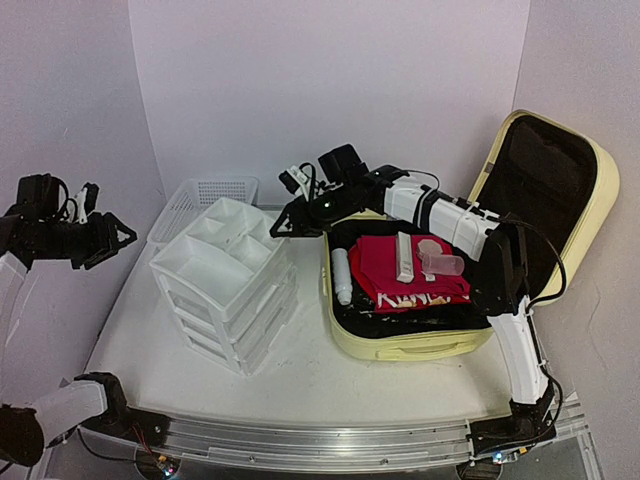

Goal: Open, take out, and arrange the luggage

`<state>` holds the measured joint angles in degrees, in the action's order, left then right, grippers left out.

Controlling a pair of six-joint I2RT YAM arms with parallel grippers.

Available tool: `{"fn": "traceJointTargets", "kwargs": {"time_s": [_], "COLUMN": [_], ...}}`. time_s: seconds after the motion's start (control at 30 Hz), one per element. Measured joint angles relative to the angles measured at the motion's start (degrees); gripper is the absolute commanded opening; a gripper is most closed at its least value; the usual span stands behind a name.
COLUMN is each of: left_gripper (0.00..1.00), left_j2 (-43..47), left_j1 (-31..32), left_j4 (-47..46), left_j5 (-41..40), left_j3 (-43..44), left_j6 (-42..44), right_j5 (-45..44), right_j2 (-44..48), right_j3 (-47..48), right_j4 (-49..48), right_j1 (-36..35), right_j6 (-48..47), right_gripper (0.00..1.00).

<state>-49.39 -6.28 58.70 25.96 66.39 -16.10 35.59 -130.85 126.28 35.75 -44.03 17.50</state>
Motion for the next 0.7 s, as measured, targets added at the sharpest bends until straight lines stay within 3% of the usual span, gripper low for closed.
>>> {"fn": "traceJointTargets", "kwargs": {"time_s": [0.1, 0.2, 0.47, 0.7], "left_gripper": [0.3, 0.02, 0.0, 0.0], "left_j2": [-5.77, -12.72, -23.19, -24.63], "left_j1": [-1.51, -2.1, -2.19, -1.42], "left_j4": [0.09, -2.56, -10.03, -13.64], "left_j5": [4.35, 10.86, 29.09, 35.6], "left_j3": [-0.24, -2.6, -10.16, -13.33], "left_j6": [1.51, 2.27, 3.78, 3.82], "right_j5": [0.22, 0.52, 2.05, 2.47], "right_j2": [0.0, 0.0, 0.0, 0.0], "right_j3": [0.0, 0.0, -0.02, 0.0], "right_j4": [0.02, 0.07, 0.5, 0.48], "right_j1": [0.02, 0.0, 0.0, 0.0], "right_j6": [-0.11, -0.13, -0.37, -0.76], "right_gripper": [0.38, 0.38, 0.35, 0.34]}}
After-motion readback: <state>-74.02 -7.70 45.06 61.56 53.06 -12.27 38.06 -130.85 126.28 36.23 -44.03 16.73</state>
